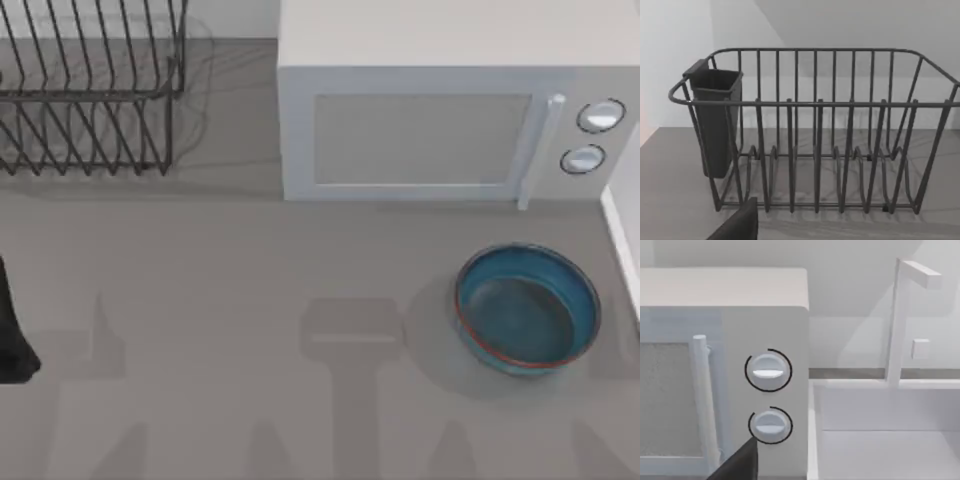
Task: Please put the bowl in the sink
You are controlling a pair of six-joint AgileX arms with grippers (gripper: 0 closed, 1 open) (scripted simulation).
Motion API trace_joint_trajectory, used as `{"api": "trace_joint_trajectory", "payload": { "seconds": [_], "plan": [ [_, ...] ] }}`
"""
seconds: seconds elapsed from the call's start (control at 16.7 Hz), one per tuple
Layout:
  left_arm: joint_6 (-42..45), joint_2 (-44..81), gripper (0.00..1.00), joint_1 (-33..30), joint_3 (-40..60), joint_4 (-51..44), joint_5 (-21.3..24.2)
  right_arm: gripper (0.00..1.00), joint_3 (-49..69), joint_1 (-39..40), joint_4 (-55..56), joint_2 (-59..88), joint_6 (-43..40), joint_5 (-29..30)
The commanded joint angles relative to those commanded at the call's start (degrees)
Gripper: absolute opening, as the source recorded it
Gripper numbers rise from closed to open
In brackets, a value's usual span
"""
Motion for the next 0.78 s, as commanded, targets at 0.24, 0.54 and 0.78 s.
{"api": "trace_joint_trajectory", "payload": {
  "seconds": [0.24,0.54,0.78],
  "plan": [
    [0.0,0.0,1.0,0.0,0.0,0.0,0.0,1.0,1.81,0.37,-1.6,1.82,0.35,-0.06],
    [0.0,0.0,1.0,0.0,0.0,0.0,0.0,1.0,15.78,2.63,-13.27,17.03,2.86,-0.09],
    [0.0,0.0,1.0,0.0,0.0,0.0,0.0,1.0,32.46,5.26,-27.73,39.29,5.7,0.04]
  ]
}}
